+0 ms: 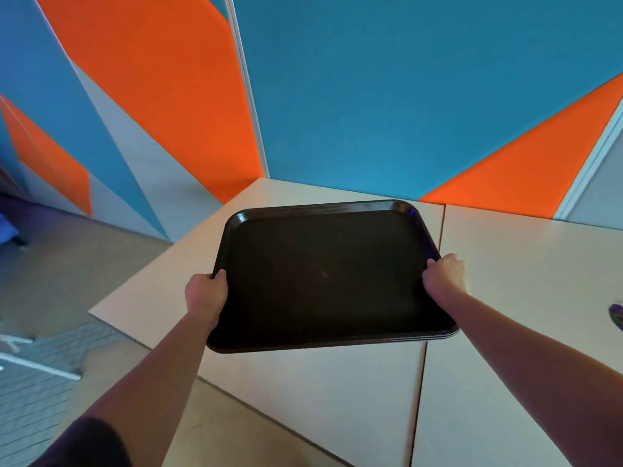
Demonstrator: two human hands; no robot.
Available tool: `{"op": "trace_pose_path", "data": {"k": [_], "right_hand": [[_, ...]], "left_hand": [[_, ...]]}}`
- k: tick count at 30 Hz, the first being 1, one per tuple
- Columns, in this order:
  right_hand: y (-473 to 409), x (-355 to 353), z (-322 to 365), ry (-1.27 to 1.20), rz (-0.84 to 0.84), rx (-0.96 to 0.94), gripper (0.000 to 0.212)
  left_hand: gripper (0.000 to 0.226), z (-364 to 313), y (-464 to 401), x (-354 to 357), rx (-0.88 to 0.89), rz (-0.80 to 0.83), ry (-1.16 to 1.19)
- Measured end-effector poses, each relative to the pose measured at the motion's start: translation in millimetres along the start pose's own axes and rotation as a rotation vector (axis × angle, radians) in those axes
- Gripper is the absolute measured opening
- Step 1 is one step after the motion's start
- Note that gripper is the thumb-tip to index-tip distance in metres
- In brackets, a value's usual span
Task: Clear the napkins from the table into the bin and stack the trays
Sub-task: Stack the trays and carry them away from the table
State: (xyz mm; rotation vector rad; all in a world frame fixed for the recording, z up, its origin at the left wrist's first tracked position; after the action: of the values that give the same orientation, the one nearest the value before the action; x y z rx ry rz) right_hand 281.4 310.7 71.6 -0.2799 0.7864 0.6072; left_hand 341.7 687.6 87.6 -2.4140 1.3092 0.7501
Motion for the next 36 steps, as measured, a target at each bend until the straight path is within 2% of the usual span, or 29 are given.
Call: {"op": "trace_pose_path", "data": {"k": [12, 19, 36], "right_hand": [[-56.0, 110.6, 127.3, -0.014, -0.005, 0.025, 0.037], [-68.9, 155.8, 154.9, 0.007, -0.01, 0.124, 0.038], [-89.0, 279.6, 214.4, 0.004, -0.166, 0.405, 0.037]], "left_hand": [[0.034, -31.6, -179.3, 35.7, 0.02, -0.006, -0.002], [0.037, -44.0, -260.4, 74.3, 0.065, 0.053, -0.025], [0.035, -60.3, -454.8, 192.2, 0.23, 0.295, -0.081]]}}
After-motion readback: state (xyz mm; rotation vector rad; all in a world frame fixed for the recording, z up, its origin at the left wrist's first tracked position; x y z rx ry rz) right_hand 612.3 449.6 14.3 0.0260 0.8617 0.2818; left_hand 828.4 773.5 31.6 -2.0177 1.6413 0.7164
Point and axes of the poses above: each hand's wrist, its own y-axis away from the middle knuckle, its own x-axis out of the palm, z = x × y, the point moved 2 cm from there along -y, towards the middle knuckle, and after that the axes turned 9 degrees about -z, right-handed, at the moved point
